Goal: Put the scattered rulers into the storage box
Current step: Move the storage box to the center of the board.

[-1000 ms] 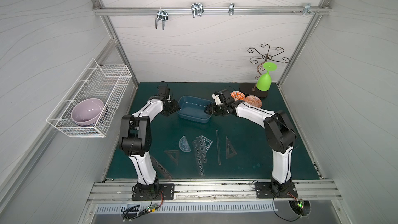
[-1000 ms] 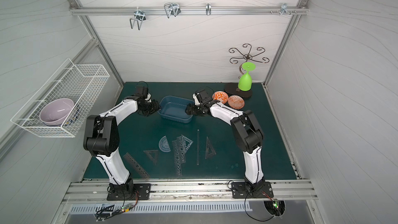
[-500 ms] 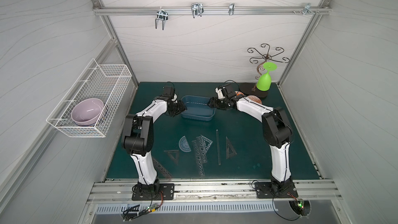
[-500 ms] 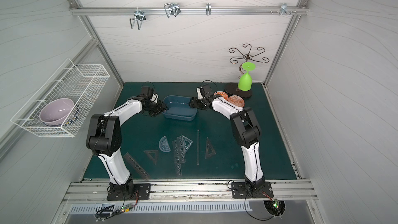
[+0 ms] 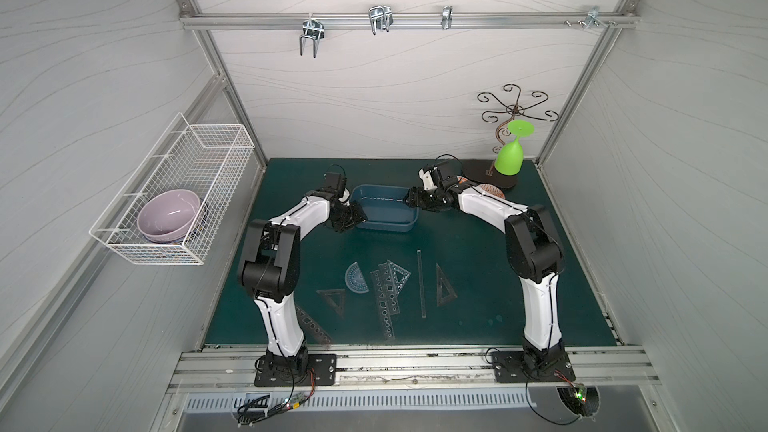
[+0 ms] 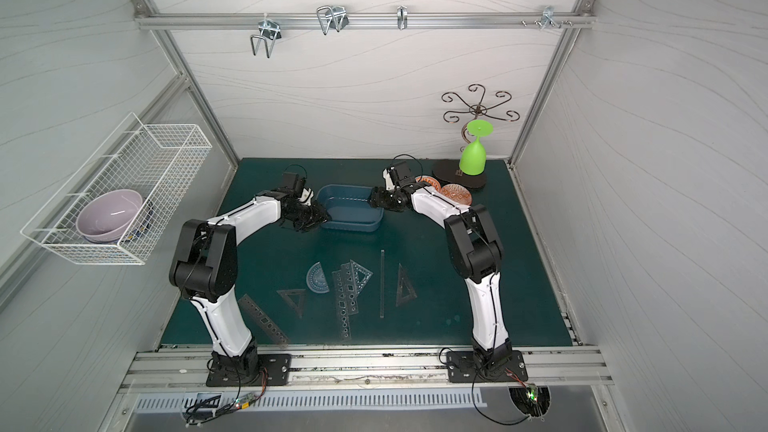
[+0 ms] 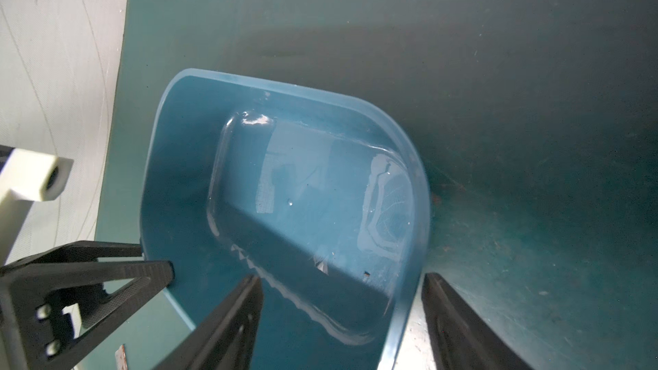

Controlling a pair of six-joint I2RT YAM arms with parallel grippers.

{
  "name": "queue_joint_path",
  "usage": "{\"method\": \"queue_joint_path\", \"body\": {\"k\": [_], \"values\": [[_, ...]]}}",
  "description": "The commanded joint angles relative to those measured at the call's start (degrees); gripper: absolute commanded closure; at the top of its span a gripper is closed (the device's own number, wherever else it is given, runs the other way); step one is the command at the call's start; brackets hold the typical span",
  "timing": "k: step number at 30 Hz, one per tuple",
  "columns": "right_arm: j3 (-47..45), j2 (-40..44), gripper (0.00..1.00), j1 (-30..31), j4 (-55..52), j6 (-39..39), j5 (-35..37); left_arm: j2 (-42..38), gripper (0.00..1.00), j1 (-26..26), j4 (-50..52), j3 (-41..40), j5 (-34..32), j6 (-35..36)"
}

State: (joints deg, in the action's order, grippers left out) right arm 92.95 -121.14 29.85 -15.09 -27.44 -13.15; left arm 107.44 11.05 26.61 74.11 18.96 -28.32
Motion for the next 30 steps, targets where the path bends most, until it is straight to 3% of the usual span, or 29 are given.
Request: {"method": "queue_joint_path", "body": {"k": [1, 15, 22, 30], "values": [[0.57, -0.70, 0.24, -0.53, 0.09, 0.69, -1.25, -0.21, 0.43, 1.07, -0.70, 0.55, 0.24, -0.25], [1.73, 0.12, 0.23, -2.76, -0.17, 3.21, -1.86, -5.47, 0.43, 1.70, -0.07, -2.53, -1.18, 0.98], [-0.96, 6.54, 0.21, -3.43, -2.04, 7.27, 1.34, -9.73, 0.43, 1.14, 1.91, -3.29, -2.52, 2.12], [-14.40, 17.69, 0.25, 5.32, 0.54, 11.10, 7.31, -15.28, 0.43, 0.15, 2.93, -6.32, -3.05, 1.36]]}}
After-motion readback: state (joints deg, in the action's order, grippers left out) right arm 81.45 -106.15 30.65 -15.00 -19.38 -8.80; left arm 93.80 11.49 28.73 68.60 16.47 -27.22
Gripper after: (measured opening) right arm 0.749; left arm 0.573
